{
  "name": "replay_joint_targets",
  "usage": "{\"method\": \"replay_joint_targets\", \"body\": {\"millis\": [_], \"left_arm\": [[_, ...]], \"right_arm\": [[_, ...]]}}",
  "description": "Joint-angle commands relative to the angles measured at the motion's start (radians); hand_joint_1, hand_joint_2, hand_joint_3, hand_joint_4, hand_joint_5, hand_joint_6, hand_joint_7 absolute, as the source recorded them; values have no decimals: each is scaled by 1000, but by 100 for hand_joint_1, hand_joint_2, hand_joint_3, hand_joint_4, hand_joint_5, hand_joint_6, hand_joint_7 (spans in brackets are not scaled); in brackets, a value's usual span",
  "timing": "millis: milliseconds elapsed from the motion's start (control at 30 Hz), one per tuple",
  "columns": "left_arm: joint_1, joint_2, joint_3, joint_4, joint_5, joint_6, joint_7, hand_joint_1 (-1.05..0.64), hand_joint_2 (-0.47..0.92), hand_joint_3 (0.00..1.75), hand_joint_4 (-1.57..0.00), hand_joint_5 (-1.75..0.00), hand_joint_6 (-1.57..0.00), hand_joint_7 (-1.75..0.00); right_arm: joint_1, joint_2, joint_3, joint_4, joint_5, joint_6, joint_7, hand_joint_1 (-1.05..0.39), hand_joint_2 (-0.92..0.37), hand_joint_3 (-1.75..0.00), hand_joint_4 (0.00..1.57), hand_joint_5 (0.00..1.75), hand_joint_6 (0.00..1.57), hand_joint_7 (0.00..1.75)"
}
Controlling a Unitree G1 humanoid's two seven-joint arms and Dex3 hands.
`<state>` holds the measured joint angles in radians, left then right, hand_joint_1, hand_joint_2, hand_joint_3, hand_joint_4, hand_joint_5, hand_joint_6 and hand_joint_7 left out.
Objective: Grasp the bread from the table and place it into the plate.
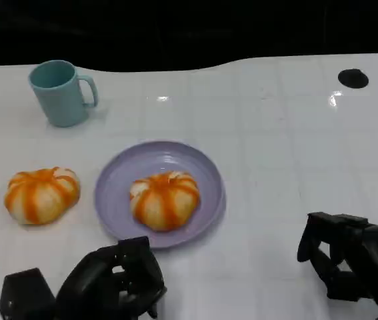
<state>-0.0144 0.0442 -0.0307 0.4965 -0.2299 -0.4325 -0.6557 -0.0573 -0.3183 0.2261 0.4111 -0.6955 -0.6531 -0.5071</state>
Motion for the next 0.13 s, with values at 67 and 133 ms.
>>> {"method": "replay_joint_targets", "body": {"millis": [67, 133], "left_arm": [[5, 18, 9, -8, 3, -3, 7, -53, 61, 72, -80, -175, -78, -138], [6, 18, 9, -13, 2, 0, 7, -52, 61, 72, -80, -175, -78, -139]], "right_arm": [[-12, -16, 3, 21, 2, -27, -23, -27, -45, -116, 88, 175, 71, 161], [-13, -16, 3, 22, 8, -29, -18, -27, -45, -116, 88, 175, 70, 161]]}}
